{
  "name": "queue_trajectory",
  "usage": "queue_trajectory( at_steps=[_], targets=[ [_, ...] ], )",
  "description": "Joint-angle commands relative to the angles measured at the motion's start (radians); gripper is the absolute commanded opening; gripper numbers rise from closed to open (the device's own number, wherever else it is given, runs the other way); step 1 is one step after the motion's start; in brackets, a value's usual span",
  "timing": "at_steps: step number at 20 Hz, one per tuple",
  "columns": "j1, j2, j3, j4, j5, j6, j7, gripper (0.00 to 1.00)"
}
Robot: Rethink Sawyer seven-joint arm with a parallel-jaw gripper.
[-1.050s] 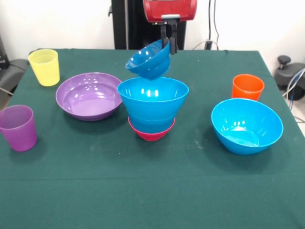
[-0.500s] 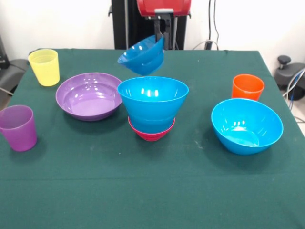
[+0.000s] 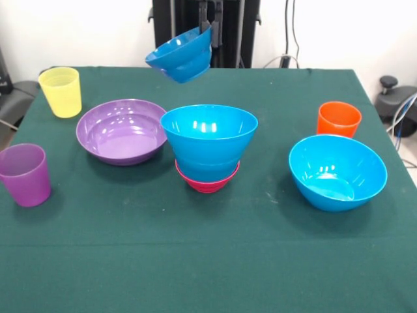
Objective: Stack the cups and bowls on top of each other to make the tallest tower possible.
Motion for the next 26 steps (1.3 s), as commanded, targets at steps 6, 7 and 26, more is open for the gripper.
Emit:
queue_trajectory(
  at_steps=[6,7,26],
  targets=[
    [0.034,0.074,0.014,-0.021,-0.036,0.072,-0.076,0.00],
    [0.039,0.078,0.012,-0.024,-0.038,0.070,-0.070,0.00],
    [0.019,0.127,0.023,-0.072,-0.044,0.072,-0.113,0.00]
  ],
)
